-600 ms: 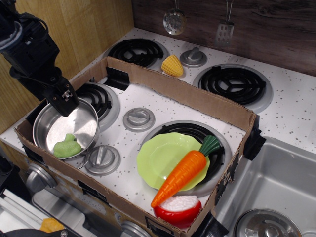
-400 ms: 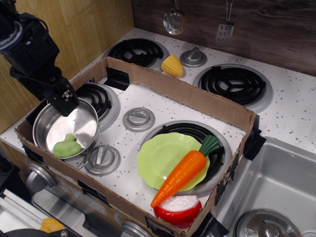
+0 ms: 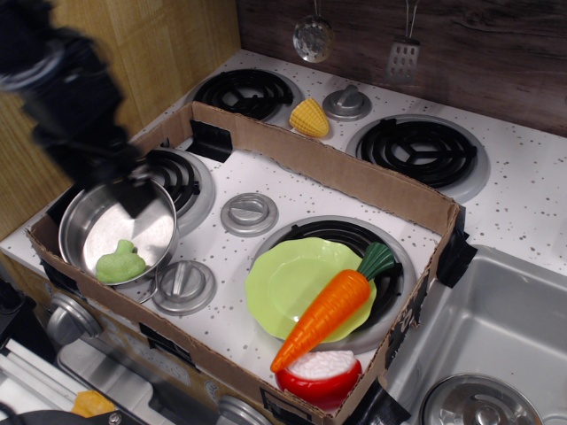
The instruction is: Take carrot off plate
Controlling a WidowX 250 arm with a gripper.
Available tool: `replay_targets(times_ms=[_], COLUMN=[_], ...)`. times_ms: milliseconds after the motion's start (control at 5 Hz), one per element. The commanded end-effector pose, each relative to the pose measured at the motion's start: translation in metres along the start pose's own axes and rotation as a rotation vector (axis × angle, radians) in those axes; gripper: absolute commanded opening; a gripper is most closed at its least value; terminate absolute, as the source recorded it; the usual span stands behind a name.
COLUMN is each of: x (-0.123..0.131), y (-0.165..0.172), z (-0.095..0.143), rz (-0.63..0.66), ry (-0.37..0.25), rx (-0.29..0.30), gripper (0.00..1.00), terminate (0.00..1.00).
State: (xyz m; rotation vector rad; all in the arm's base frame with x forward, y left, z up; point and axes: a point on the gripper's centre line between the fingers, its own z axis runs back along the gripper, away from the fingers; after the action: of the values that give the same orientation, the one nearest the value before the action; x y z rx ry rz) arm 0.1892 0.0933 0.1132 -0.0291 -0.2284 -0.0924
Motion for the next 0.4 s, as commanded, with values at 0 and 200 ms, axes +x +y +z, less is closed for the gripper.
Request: replay_targets(times_ms=[0, 200], x=[0.021, 0.027], y=[-0.054, -0.087], z=[0.027, 0.02], rz=[0.145, 0.25], ry=[0.021, 0.035], rx=[0.011, 0.005], gripper=[1.0, 1.0], terminate=[0.0, 0.0])
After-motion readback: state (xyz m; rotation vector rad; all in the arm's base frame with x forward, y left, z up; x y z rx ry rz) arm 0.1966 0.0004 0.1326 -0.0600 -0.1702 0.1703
